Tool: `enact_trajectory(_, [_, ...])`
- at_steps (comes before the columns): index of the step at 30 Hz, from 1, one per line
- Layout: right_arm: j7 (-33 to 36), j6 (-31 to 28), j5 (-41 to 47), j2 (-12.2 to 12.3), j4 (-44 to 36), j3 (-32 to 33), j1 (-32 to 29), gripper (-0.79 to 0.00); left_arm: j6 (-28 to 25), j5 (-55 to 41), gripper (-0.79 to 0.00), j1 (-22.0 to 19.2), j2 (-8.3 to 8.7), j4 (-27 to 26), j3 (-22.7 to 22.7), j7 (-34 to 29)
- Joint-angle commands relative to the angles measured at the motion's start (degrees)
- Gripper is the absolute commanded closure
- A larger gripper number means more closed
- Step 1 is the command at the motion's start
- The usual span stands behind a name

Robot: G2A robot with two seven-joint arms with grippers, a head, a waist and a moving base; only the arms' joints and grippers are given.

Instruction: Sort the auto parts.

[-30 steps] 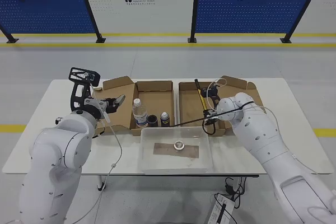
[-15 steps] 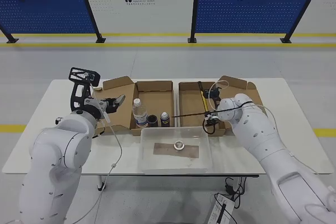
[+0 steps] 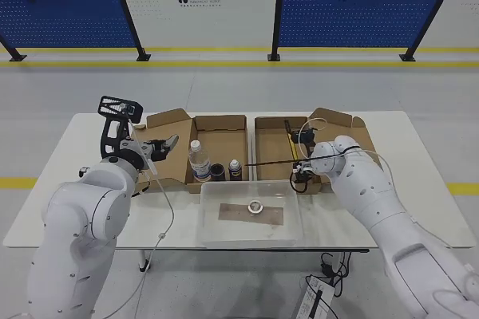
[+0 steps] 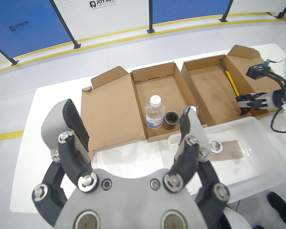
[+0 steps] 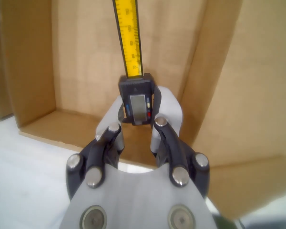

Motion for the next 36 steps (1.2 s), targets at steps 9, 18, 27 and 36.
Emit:
enact_trajectory(9, [-1.2, -0.5, -1.0, 0.3, -3.6, 1.2, -1.0, -0.785, 0.0, 0.0, -0.785, 0.0, 0.00, 0.0, 0.0, 0.0])
enact_trajectory(18, [3.6, 1.4, -11.5, 2.5, -21.6, 3.0, -4.8, -0.785, 0.0, 0.0, -0.785, 0.0, 0.00, 0.0, 0.0, 0.0])
enact_trajectory(27, [12.0, 1.0, -19.9, 5.5, -47.7, 8.5, -15.0, -0.785, 0.0, 0.0, -0.785, 0.0, 0.00, 0.0, 0.0, 0.0])
enact_trajectory(36, [18.5, 1.6, -27.4, 6.3, -62.2, 6.7, -24.7, -0.785, 0.0, 0.0, -0.785, 0.0, 0.00, 0.0, 0.0, 0.0])
